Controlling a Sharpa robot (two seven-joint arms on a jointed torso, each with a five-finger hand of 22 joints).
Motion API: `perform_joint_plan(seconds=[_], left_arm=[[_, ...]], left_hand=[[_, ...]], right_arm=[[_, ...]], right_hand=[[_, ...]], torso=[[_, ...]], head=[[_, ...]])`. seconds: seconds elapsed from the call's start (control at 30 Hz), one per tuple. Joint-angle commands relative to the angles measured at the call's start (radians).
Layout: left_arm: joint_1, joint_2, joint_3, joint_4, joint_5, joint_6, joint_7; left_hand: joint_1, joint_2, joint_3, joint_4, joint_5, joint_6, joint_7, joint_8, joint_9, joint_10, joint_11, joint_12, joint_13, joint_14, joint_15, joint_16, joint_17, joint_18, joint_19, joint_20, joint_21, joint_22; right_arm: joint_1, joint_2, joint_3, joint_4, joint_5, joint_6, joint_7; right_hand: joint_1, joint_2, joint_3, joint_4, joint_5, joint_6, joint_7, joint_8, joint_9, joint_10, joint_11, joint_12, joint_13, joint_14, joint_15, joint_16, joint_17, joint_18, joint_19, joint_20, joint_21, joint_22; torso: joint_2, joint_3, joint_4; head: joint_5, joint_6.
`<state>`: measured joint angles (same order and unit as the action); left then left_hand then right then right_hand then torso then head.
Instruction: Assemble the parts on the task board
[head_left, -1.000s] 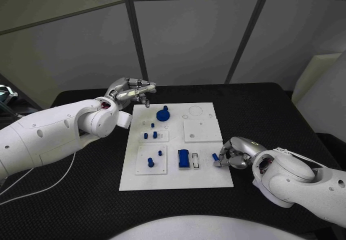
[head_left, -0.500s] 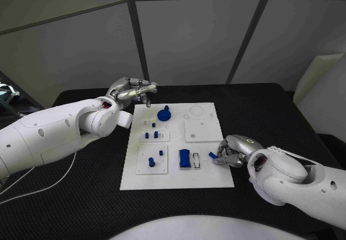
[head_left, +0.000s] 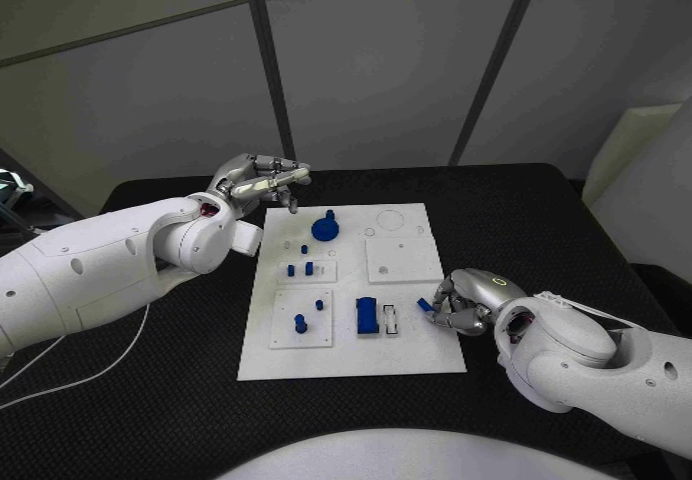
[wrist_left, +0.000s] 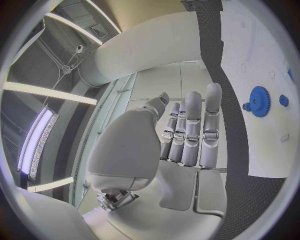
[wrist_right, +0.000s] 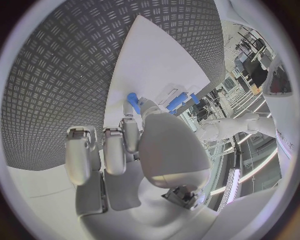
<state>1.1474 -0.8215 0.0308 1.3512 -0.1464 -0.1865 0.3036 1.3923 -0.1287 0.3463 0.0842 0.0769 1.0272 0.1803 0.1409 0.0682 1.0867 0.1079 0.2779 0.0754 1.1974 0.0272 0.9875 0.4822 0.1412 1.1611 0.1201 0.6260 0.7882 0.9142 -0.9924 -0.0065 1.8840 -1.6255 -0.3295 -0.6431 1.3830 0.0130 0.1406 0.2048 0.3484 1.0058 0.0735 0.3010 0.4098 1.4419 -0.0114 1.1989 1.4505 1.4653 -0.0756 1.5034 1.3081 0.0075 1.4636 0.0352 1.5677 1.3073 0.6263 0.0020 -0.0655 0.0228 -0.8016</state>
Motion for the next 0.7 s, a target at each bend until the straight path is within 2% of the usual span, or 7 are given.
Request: perform_joint_plan(seconds=[0.03,0.13,0.2,0.33,0.5,0.6,0.7], left_arm=[[0.001,0.001,0.001,0.001,0.004,0.002,0.016],[0.001,0.001,0.001,0.001,0.004,0.002,0.016],[0.001,0.002,0.001,0.001,0.004,0.002,0.016],[0.001,0.002,0.001,0.001,0.004,0.002,0.017],[0.001,0.002,0.001,0.002,0.004,0.002,0.017],[0.001,0.000,0.001,0.005,0.004,0.002,0.017],[0.001,-0.003,0.001,0.006,0.004,0.001,0.017]], left_hand=[[0.002,0.008,-0.002,0.004,-0.002,-0.007,-0.001,0.006,0.001,-0.006,-0.001,0.004,0.002,-0.006,-0.002,0.001,-0.001,0.042,0.002,0.004,-0.006,-0.001],[0.002,0.008,-0.002,0.004,-0.002,-0.007,-0.001,0.006,0.001,-0.006,-0.001,0.004,0.002,-0.006,-0.002,0.001,-0.001,0.042,0.002,0.004,-0.006,-0.001],[0.002,0.008,-0.002,0.004,-0.002,-0.007,-0.001,0.006,0.001,-0.006,-0.001,0.004,0.002,-0.006,-0.002,0.001,-0.001,0.042,0.002,0.004,-0.006,-0.001],[0.002,0.008,-0.002,0.004,-0.002,-0.007,-0.001,0.006,0.001,-0.006,-0.001,0.004,0.002,-0.006,-0.002,0.001,-0.001,0.042,0.002,0.004,-0.006,-0.001],[0.002,0.008,-0.002,0.004,-0.002,-0.007,-0.001,0.006,0.001,-0.006,-0.001,0.004,0.002,-0.006,-0.002,0.001,-0.001,0.042,0.002,0.004,-0.006,-0.001],[0.002,0.008,-0.002,0.004,-0.002,-0.007,-0.001,0.006,0.001,-0.006,-0.001,0.004,0.002,-0.006,-0.002,0.001,-0.001,0.042,0.002,0.004,-0.006,-0.001],[0.002,0.008,-0.002,0.004,-0.002,-0.007,-0.001,0.006,0.001,-0.006,-0.001,0.004,0.002,-0.006,-0.002,0.001,-0.001,0.042,0.002,0.004,-0.006,-0.001]], right_arm=[[-0.011,-0.008,-0.011,0.008,0.090,0.015,-0.038],[-0.010,-0.013,-0.010,0.025,0.126,-0.026,-0.029],[-0.010,-0.016,-0.010,0.037,0.156,-0.065,-0.015],[-0.010,-0.011,-0.010,0.053,0.212,-0.132,0.016],[-0.010,0.011,-0.010,0.052,0.276,-0.163,0.039],[-0.010,0.023,-0.010,0.047,0.305,-0.171,0.045],[-0.010,0.033,-0.010,0.040,0.320,-0.171,0.048]], right_hand=[[-0.040,-0.027,0.150,-0.102,0.006,0.019,-0.007,-0.003,0.008,0.009,-0.002,0.009,-0.114,0.081,-0.002,0.000,0.137,-0.008,0.107,-0.002,0.003,0.263],[-0.070,-0.044,0.182,-0.096,-0.005,0.020,-0.006,-0.003,0.009,0.011,-0.002,0.010,-0.113,0.081,-0.001,0.000,0.137,-0.008,0.107,-0.003,0.003,0.263],[-0.092,-0.050,0.189,-0.085,-0.022,0.023,-0.007,-0.002,0.010,0.012,-0.001,0.011,-0.112,0.081,-0.001,0.000,0.137,-0.008,0.107,-0.002,0.003,0.263],[-0.114,-0.062,0.200,-0.078,-0.029,0.027,-0.009,0.001,0.013,0.013,-0.003,0.011,-0.111,0.081,-0.002,0.001,0.138,-0.008,0.107,-0.003,0.003,0.263],[-0.121,-0.066,0.203,-0.076,-0.027,0.028,-0.010,0.002,0.014,0.014,-0.003,0.012,-0.111,0.081,-0.003,0.001,0.139,-0.008,0.107,-0.003,0.003,0.263],[-0.129,-0.070,0.205,-0.074,-0.024,0.029,-0.009,0.002,0.015,0.015,-0.003,0.013,-0.110,0.081,-0.003,0.001,0.139,-0.008,0.107,-0.003,0.003,0.263],[-0.147,-0.078,0.204,-0.068,0.009,0.031,-0.010,0.003,0.018,0.016,-0.003,0.015,-0.108,0.081,-0.003,0.001,0.139,-0.008,0.107,-0.004,0.003,0.263]], torso=[[0.000,-0.0004,0.0009],[-0.001,-0.0010,0.0009],[-0.001,-0.0016,0.0012],[0.000,-0.0014,0.0023],[0.000,-0.0011,0.0026],[0.000,-0.0010,0.0023],[0.001,-0.0007,0.0016]], head=[[0.000,0.000],[0.000,0.000],[0.000,-0.001],[0.000,0.000],[0.001,0.000],[0.007,0.000],[0.008,-0.001]])
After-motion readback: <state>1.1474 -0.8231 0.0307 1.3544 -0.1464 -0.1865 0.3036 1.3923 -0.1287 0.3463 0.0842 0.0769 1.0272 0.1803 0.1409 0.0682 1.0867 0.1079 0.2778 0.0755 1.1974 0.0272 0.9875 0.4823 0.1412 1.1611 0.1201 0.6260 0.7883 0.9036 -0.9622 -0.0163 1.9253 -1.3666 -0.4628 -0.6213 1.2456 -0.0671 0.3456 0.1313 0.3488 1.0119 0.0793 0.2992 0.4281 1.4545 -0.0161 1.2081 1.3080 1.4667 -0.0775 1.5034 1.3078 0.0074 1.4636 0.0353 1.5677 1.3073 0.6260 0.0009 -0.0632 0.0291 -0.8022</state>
